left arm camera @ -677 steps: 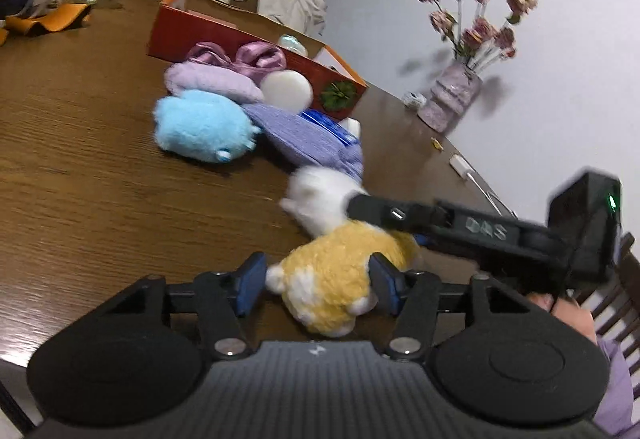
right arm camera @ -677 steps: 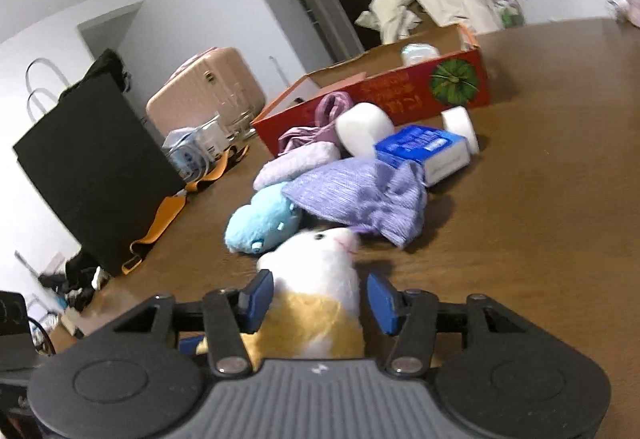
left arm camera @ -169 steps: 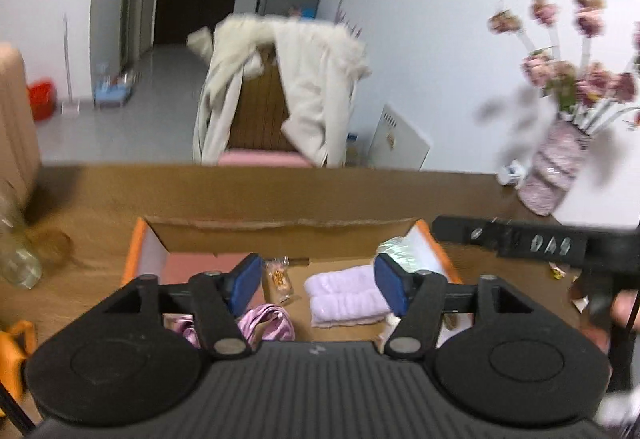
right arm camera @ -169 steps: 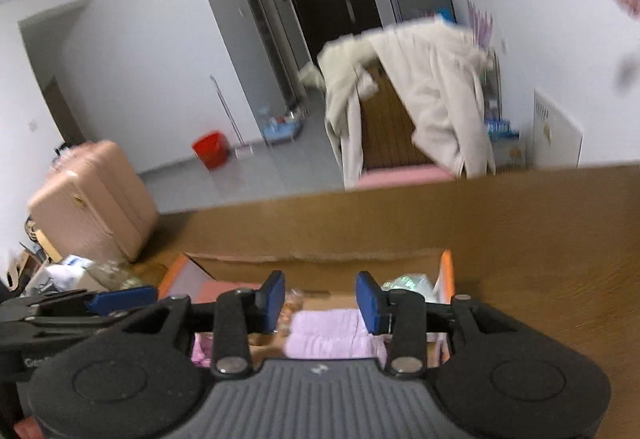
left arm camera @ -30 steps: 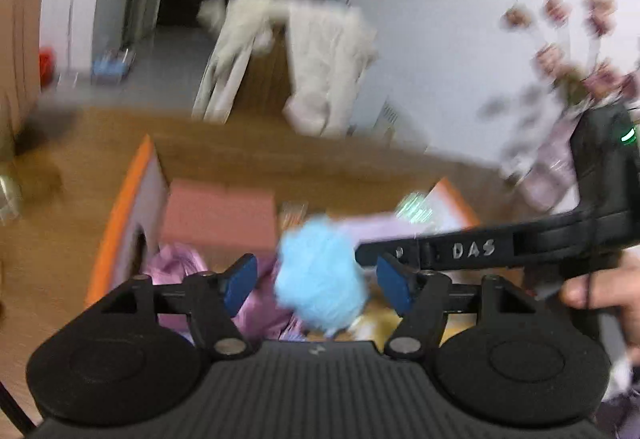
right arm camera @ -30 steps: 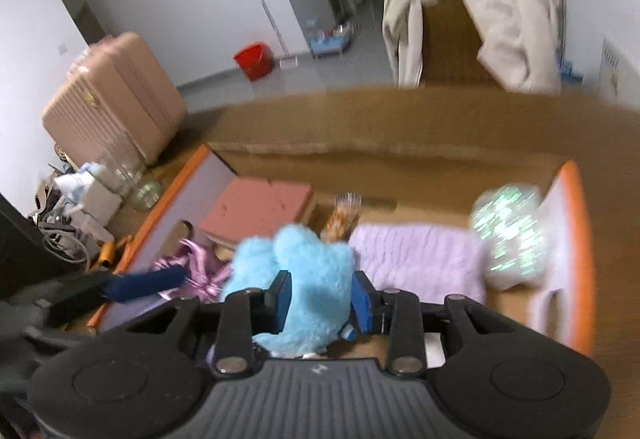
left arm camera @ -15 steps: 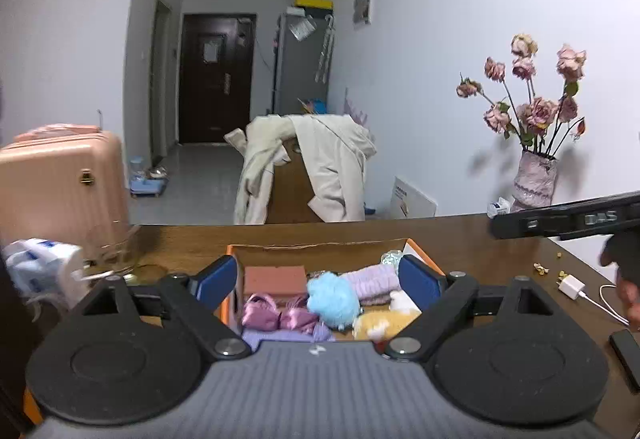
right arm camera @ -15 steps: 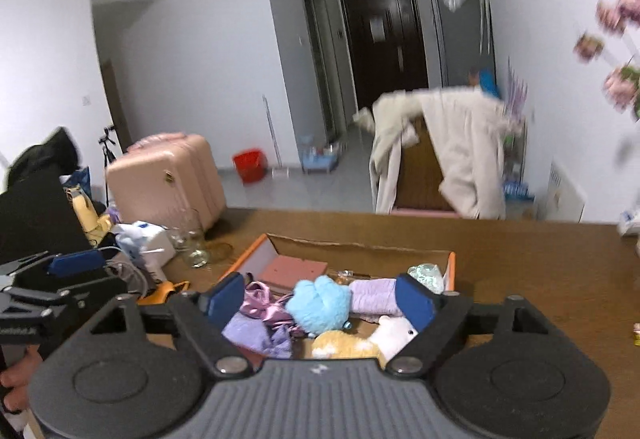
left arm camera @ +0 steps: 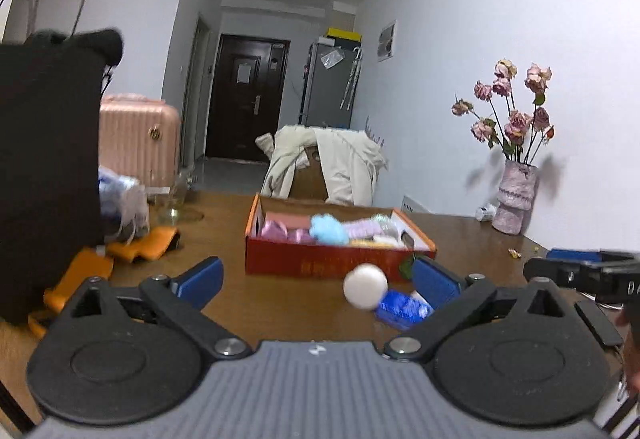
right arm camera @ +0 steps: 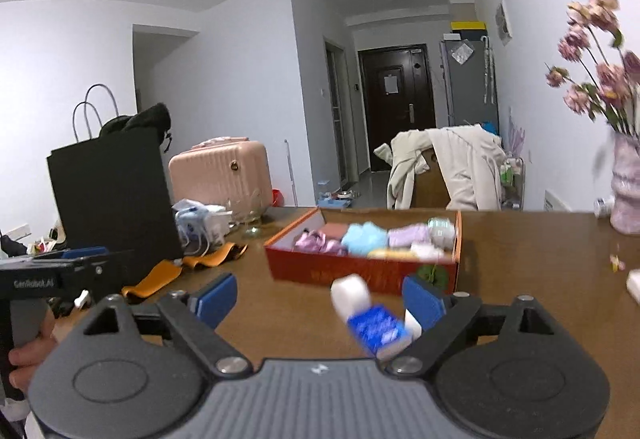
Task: Organize soft objects
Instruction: 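Move both grippers back toward the white foam roll, then close both grippers on the white foam roll and lift it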
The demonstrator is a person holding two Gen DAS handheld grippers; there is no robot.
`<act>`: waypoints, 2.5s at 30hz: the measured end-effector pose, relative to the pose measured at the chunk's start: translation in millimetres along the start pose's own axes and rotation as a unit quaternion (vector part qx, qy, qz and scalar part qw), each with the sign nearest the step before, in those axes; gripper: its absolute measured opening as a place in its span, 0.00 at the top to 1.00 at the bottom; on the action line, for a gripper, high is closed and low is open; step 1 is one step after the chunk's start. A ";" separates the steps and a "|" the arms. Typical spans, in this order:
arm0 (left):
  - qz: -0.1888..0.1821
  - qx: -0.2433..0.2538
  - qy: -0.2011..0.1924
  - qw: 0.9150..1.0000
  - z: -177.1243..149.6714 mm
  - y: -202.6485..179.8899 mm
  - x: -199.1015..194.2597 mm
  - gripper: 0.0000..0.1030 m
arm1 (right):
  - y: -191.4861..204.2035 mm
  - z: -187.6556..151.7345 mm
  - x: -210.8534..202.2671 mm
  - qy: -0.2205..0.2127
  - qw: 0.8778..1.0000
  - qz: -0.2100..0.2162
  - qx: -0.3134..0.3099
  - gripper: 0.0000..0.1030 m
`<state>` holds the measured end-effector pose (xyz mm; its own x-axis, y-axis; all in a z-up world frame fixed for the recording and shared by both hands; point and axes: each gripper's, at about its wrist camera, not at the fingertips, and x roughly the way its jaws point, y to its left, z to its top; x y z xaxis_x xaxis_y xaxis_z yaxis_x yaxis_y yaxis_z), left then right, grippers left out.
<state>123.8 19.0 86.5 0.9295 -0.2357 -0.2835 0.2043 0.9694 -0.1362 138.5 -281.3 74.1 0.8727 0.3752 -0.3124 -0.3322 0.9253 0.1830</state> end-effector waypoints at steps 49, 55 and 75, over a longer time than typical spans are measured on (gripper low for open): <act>-0.128 0.095 0.193 0.968 -27.1 -43.0 309.4 0.43 | -123.0 -45.4 217.3 0.139 0.982 -0.068 0.110 0.71; -0.138 0.072 0.195 0.968 -27.1 -35.1 311.6 0.47 | -124.6 -49.6 228.0 0.139 0.982 -0.060 0.109 0.82; -0.106 0.034 0.100 0.989 3.9 -46.4 134.9 0.47 | -59.7 -22.1 91.8 0.047 0.995 -0.039 0.082 0.82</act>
<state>241.0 -57.5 58.3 0.7857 -0.4368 -0.4381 0.4147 0.8974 -0.1508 230.5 -300.9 14.0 0.8536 0.3128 -0.4166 -0.1943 0.9331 0.3026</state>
